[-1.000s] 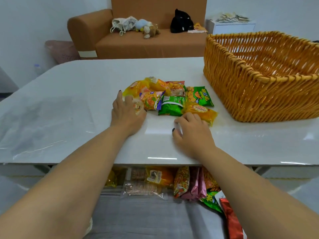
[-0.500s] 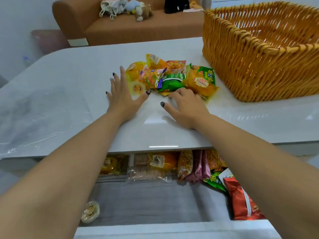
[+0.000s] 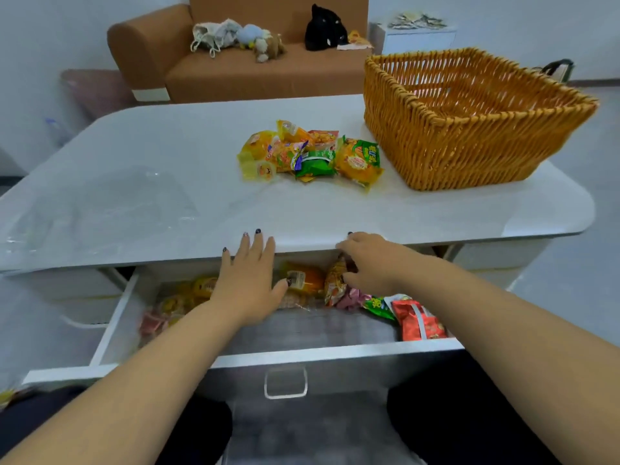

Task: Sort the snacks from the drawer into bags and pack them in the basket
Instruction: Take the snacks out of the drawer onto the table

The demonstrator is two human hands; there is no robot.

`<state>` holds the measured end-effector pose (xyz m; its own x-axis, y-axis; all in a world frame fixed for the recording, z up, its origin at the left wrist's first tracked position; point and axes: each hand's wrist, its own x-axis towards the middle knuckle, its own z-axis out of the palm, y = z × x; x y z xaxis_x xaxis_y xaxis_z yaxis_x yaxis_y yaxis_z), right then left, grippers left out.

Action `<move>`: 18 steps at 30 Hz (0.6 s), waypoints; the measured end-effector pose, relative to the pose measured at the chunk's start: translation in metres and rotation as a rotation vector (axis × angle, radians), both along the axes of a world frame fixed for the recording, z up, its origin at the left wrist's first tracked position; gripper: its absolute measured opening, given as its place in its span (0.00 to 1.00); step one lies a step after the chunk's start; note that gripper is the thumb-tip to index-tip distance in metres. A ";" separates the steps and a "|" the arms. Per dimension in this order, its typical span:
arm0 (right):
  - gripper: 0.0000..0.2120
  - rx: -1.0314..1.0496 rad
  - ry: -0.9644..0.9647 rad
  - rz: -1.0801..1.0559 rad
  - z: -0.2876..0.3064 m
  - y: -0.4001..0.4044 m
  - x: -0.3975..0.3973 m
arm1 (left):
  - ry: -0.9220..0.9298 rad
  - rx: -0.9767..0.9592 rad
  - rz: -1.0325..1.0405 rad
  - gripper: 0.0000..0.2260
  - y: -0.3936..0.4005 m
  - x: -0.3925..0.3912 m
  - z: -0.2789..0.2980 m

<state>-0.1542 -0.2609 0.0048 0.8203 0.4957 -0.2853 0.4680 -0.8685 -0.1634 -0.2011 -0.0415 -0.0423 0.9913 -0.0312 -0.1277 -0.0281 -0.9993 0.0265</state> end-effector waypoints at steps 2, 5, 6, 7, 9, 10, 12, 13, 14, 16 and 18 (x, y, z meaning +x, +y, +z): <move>0.27 0.074 0.058 -0.031 0.001 -0.007 -0.024 | -0.055 -0.210 -0.013 0.32 -0.009 -0.014 0.002; 0.31 0.160 0.149 -0.114 -0.007 -0.009 -0.049 | -0.149 -0.416 -0.078 0.28 -0.024 -0.037 -0.010; 0.30 0.136 0.150 -0.121 -0.013 -0.011 -0.053 | -0.120 -0.436 -0.090 0.28 -0.028 -0.043 -0.016; 0.30 0.101 0.136 -0.120 -0.018 -0.013 -0.055 | -0.069 -0.459 -0.084 0.28 -0.032 -0.048 -0.022; 0.28 0.040 0.129 -0.129 -0.025 -0.024 -0.055 | 0.001 -0.487 -0.037 0.30 -0.035 -0.053 -0.027; 0.26 0.019 0.149 -0.146 -0.028 -0.032 -0.053 | 0.013 -0.493 -0.003 0.31 -0.034 -0.054 -0.028; 0.24 -0.039 0.212 -0.209 -0.034 -0.047 -0.049 | 0.076 -0.497 0.080 0.35 -0.033 -0.056 -0.029; 0.24 -0.079 0.228 -0.246 -0.037 -0.055 -0.047 | 0.114 -0.500 0.111 0.36 -0.034 -0.058 -0.029; 0.24 -0.118 0.244 -0.279 -0.039 -0.061 -0.044 | 0.140 -0.503 0.126 0.37 -0.034 -0.060 -0.030; 0.23 -0.185 0.279 -0.304 -0.045 -0.071 -0.038 | 0.156 -0.510 0.127 0.37 -0.037 -0.067 -0.033; 0.23 -0.230 0.317 -0.305 -0.051 -0.077 -0.035 | 0.134 -0.522 0.132 0.35 -0.038 -0.073 -0.034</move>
<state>-0.1895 -0.3380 -0.0458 0.7734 0.1413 -0.6179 0.1448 -0.9884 -0.0447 -0.2736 -0.0791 -0.0765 0.9672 -0.0005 -0.2541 0.1346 -0.8471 0.5141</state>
